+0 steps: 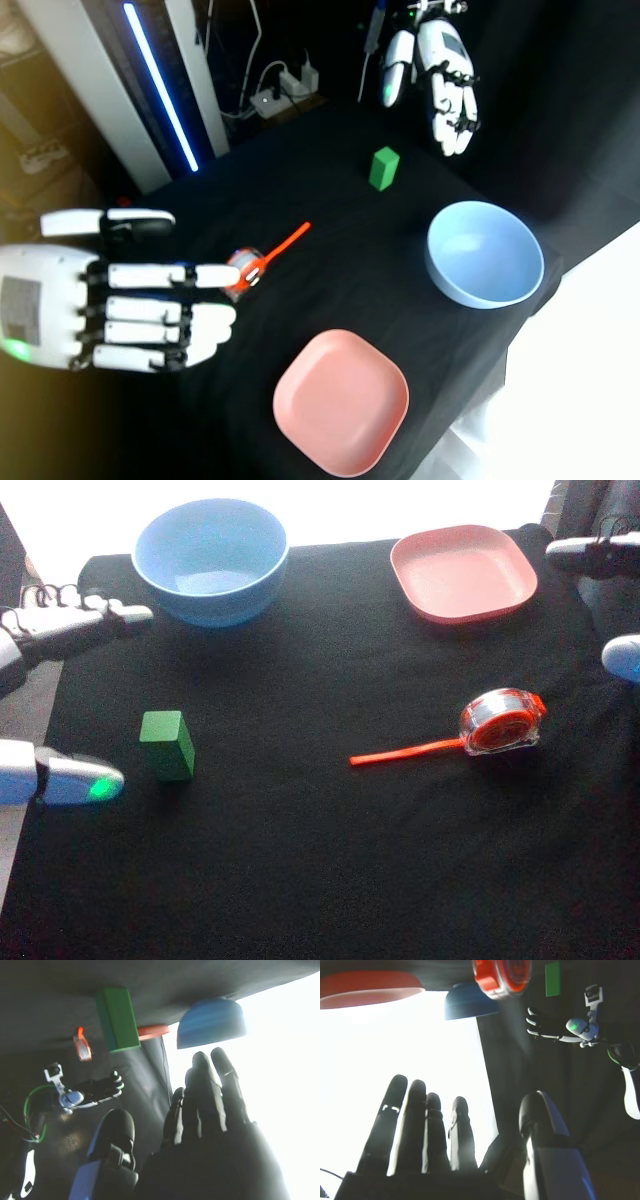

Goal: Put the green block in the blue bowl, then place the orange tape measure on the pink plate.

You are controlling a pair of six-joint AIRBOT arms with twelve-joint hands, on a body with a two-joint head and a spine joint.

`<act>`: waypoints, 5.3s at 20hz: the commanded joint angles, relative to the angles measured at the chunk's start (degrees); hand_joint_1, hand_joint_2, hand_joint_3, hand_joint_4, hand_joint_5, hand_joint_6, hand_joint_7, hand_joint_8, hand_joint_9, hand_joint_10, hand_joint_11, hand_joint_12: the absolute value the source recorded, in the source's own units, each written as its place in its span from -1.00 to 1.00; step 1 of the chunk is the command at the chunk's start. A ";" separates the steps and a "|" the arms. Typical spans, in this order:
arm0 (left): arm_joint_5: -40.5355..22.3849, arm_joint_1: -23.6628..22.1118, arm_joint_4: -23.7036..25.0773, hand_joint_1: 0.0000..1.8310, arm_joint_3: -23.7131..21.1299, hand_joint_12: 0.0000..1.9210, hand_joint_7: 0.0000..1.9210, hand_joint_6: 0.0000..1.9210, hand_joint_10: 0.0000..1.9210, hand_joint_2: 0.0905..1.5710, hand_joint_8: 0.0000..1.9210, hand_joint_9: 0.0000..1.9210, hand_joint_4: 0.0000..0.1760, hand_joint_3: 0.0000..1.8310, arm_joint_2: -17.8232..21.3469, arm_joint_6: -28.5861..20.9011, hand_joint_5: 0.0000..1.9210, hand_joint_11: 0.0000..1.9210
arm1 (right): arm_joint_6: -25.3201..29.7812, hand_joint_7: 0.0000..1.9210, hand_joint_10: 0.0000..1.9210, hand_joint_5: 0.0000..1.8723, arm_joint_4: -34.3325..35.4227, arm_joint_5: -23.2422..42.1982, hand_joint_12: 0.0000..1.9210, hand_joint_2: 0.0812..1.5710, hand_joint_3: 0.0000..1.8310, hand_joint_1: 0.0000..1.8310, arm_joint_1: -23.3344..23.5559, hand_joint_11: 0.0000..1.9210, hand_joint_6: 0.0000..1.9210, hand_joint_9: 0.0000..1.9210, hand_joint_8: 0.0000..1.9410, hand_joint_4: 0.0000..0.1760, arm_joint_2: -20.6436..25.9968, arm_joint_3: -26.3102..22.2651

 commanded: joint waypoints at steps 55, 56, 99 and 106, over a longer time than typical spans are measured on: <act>43.79 -45.09 10.51 -0.04 34.76 0.49 -0.05 -0.99 -0.50 0.32 -0.98 -0.18 -1.00 -1.00 -29.08 10.46 -0.18 -0.53 | 2.34 -0.56 -1.00 -0.56 1.36 6.29 -0.09 0.52 -1.00 -0.33 0.53 -0.93 -1.00 -0.57 -1.00 -0.47 -3.09 3.47; 42.47 -44.95 10.67 -0.07 33.89 0.40 -0.21 -1.00 -0.63 0.27 -1.00 -0.37 -0.69 -1.00 -28.55 10.47 -0.32 -0.77 | 2.34 -0.57 -1.00 -0.58 1.36 6.29 -0.09 0.52 -1.00 -0.35 0.53 -0.94 -1.00 -0.57 -1.00 -0.38 -3.09 3.47; -17.06 4.35 -11.79 0.02 -2.68 -0.05 -0.68 -1.00 -0.99 0.17 -1.00 -0.70 -0.32 -1.00 -1.94 4.57 -0.58 -1.00 | 5.47 -0.01 0.37 0.21 -13.51 -4.25 0.69 0.37 -1.00 0.49 10.33 -0.18 -0.46 -0.07 0.14 -1.00 -10.80 8.66; -18.89 5.75 -12.60 0.04 -3.04 -0.12 -0.67 -1.00 -1.00 0.16 -1.00 -0.71 -0.53 -1.00 -1.89 4.01 -0.57 -1.00 | 3.76 -0.04 0.88 0.31 -5.29 4.17 1.00 0.34 -1.00 0.38 15.58 -0.09 -0.66 -0.09 0.43 -1.00 -7.81 8.81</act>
